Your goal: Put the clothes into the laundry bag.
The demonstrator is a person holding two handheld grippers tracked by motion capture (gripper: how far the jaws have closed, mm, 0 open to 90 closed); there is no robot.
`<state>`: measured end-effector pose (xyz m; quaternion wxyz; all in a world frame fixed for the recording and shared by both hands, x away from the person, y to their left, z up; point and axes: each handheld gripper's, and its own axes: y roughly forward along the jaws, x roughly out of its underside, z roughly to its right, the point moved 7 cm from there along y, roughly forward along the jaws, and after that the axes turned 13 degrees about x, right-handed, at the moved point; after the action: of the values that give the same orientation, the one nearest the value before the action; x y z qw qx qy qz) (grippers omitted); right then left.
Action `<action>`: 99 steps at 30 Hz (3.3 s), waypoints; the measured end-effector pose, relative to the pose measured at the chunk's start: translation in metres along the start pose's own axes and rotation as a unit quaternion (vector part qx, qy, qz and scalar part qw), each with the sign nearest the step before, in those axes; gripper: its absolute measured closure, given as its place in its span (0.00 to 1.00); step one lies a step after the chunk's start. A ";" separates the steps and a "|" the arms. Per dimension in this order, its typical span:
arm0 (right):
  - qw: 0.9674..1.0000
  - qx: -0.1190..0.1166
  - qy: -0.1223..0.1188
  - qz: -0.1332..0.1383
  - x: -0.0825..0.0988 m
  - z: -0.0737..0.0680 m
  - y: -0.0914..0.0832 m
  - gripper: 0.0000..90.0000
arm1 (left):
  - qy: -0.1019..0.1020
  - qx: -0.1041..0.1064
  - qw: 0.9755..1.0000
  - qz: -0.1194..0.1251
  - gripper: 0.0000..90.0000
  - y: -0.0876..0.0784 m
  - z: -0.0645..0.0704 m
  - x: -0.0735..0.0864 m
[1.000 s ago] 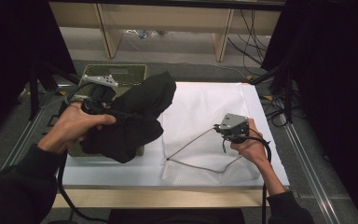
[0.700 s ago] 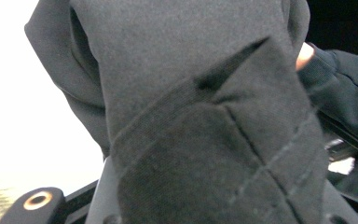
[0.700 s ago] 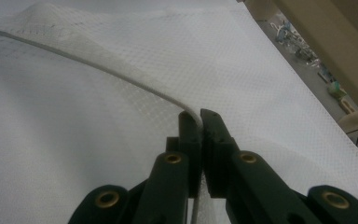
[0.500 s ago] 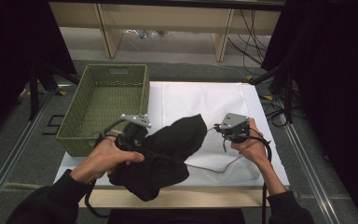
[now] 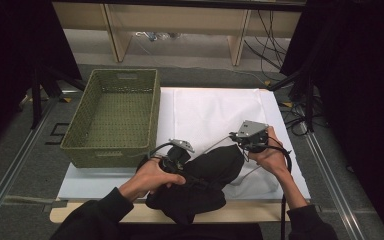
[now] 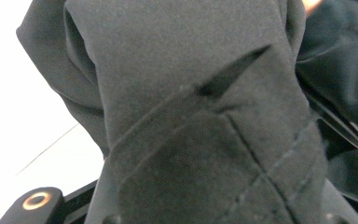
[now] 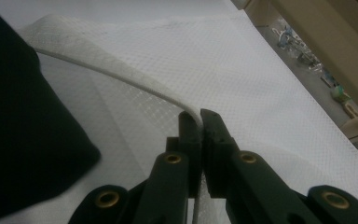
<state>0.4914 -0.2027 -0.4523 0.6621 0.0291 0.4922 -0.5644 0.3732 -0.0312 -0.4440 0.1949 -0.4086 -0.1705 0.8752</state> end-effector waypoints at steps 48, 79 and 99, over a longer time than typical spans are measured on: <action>1.000 -0.006 -0.012 0.017 -0.004 0.000 -0.007 1.00 | 0.008 -0.149 0.988 0.034 0.19 0.004 -0.048 -0.055; 1.000 -0.005 -0.016 0.015 -0.006 -0.002 -0.006 1.00 | 0.022 -0.145 0.989 -0.037 0.40 0.038 -0.074 0.005; 0.999 -0.003 -0.019 0.032 -0.016 0.001 -0.017 1.00 | -0.076 -0.155 0.983 0.066 0.52 0.049 -0.095 -0.049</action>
<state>0.4810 -0.1973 -0.4321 0.6891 0.0321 0.4797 -0.5422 0.4669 -0.0841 -0.4925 0.0572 -0.3763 -0.2910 0.8778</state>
